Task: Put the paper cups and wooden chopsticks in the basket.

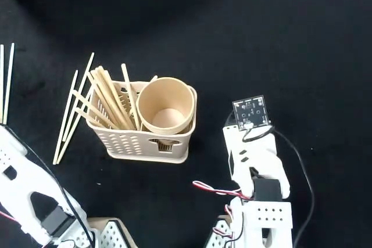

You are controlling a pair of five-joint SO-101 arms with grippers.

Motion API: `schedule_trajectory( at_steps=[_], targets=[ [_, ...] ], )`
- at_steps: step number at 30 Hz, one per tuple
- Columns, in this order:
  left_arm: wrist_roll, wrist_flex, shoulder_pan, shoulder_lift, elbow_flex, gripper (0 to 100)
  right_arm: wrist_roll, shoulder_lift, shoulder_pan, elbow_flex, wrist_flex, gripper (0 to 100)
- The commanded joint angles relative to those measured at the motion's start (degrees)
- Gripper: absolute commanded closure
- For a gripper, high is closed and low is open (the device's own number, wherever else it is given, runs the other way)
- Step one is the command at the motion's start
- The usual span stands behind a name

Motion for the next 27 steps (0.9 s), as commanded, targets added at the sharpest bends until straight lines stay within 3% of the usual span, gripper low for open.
schedule_trajectory(
  at_steps=[1, 12, 27],
  targets=[
    [-0.8, 1.1, -1.0, -1.2, -2.4, 84, 0.7, -0.5, -0.4, -0.9, -0.1, 98.5],
    [-8.5, 1.7, -1.6, -3.8, -2.1, 86, 0.7, -0.5, -0.4, -0.8, -0.1, 98.5],
    [-8.6, 2.5, -4.2, -8.2, -2.0, 86, 0.7, -0.5, -0.4, -0.8, -0.2, 98.5]
  ],
)
